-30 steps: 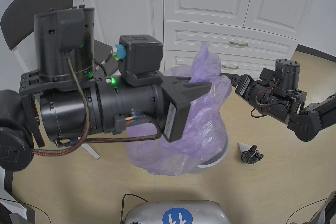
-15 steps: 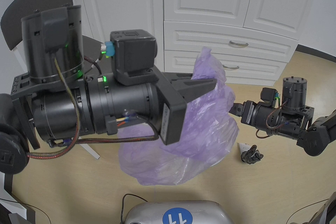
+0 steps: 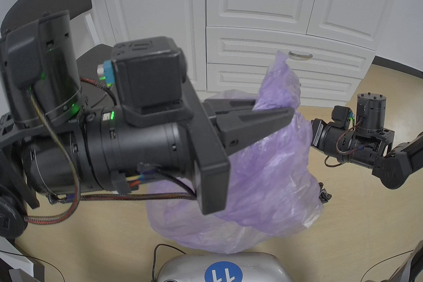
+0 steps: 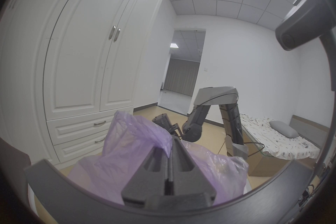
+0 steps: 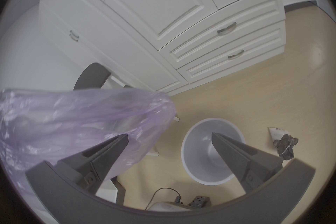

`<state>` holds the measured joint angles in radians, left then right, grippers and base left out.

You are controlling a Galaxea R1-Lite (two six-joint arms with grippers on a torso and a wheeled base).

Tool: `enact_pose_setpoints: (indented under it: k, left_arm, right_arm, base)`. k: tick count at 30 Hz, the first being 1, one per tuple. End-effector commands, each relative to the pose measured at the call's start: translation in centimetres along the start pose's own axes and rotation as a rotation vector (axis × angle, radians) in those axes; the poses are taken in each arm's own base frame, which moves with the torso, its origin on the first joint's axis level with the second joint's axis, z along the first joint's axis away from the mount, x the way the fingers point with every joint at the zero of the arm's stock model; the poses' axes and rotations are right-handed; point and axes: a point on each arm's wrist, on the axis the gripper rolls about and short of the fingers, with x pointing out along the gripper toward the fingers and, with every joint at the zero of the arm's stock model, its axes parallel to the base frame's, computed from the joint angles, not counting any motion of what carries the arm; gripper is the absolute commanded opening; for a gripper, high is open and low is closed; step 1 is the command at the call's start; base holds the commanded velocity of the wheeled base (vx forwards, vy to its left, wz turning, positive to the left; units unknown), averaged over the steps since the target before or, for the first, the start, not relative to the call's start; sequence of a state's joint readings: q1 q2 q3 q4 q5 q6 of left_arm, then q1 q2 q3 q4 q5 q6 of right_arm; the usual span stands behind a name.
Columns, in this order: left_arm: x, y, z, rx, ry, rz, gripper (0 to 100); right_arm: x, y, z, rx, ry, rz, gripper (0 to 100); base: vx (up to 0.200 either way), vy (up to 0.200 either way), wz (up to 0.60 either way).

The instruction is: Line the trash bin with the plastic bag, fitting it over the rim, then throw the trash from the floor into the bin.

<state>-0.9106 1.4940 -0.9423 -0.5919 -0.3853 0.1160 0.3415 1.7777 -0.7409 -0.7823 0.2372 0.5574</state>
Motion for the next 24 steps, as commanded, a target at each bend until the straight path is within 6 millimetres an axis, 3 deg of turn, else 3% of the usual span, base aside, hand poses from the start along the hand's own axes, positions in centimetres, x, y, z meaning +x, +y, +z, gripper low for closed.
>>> enact_pose_setpoints:
  k: [1, 10, 24]
  left_arm:
    - [-0.2, -1.0, 0.0, -0.001, -0.004, -0.034, 0]
    - [0.1, -1.9, -0.1, -0.003, -0.002, -0.070, 0]
    - [0.4, -2.2, 0.4, 0.015, -0.064, -0.081, 0]
  right_arm:
    - [0.7, -0.3, 0.7, 0.048, -0.020, -0.002, 100]
    - [-0.3, 0.5, 1.4, 0.102, -0.071, 0.119, 100]
    - [-2.9, 1.5, 0.1, 0.067, 0.037, 0.239, 100]
  base:
    - [0.000, 0.000, 0.00]
    - [0.000, 0.000, 0.00]
    - [0.000, 0.000, 0.00]
